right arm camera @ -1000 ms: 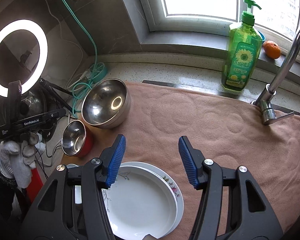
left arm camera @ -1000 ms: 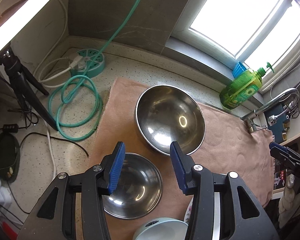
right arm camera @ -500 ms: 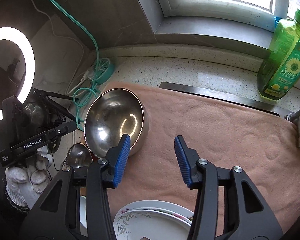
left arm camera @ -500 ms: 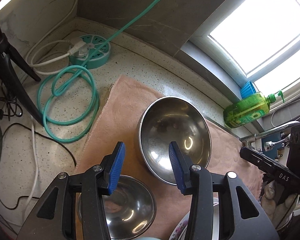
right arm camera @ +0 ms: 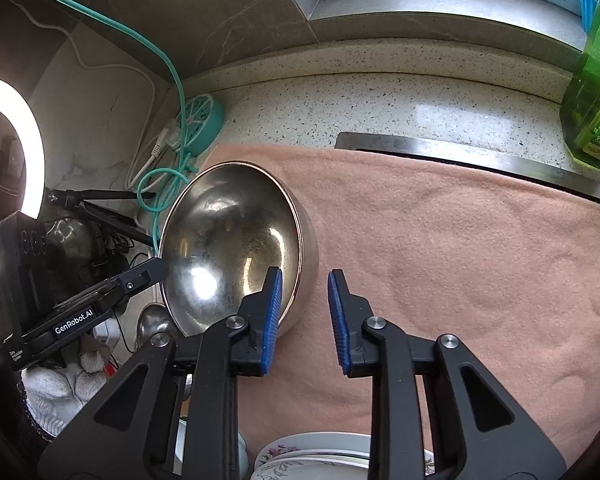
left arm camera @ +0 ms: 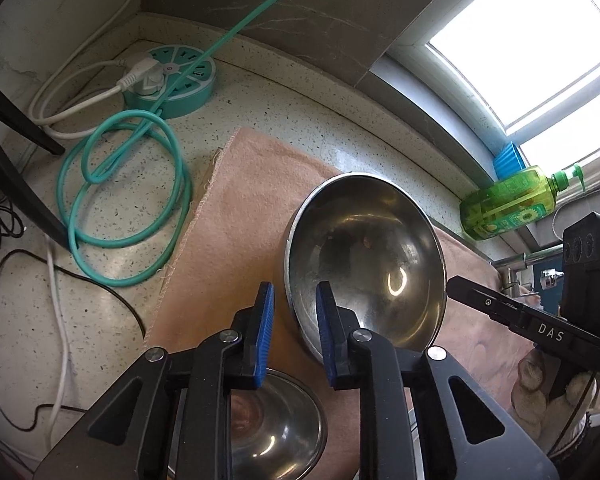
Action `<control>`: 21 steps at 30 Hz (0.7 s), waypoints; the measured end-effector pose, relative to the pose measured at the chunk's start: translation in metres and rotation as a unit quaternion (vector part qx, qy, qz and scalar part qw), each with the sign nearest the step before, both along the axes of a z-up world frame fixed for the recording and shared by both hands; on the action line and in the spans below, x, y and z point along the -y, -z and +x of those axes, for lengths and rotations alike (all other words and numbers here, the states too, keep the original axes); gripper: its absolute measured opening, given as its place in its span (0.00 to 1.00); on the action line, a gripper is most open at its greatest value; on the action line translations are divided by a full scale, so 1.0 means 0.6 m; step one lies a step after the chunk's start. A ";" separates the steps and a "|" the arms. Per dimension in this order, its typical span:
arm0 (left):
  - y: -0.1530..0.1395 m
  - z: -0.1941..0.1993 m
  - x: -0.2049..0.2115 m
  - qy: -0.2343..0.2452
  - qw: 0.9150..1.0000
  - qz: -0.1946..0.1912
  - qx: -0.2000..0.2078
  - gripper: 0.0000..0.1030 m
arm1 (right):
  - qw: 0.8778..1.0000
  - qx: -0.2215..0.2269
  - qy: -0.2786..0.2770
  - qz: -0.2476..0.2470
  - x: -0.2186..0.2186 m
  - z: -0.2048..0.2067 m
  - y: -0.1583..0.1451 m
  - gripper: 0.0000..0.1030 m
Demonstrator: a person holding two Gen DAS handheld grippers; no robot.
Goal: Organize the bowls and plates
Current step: 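Close the right tool on the steel bowl rim and lift it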
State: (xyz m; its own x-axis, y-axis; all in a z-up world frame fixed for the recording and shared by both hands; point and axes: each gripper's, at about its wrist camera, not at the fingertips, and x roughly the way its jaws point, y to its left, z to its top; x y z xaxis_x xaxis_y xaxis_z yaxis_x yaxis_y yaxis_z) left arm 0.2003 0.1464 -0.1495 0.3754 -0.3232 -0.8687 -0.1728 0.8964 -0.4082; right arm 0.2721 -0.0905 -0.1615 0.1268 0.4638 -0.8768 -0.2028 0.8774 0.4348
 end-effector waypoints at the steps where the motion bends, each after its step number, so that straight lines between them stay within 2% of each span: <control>1: 0.001 0.001 0.000 0.001 1.000 0.001 -0.001 0.16 | 1.000 -0.001 -0.001 -0.002 -0.003 0.000 0.004 0.18; 10: 0.015 0.011 -0.002 0.004 1.000 -0.003 -0.009 0.11 | 1.000 -0.012 -0.003 -0.005 -0.011 0.007 0.022 0.10; 21: 0.008 0.010 0.010 0.016 1.000 0.005 -0.003 0.10 | 1.000 -0.014 0.002 -0.007 -0.009 0.005 0.020 0.10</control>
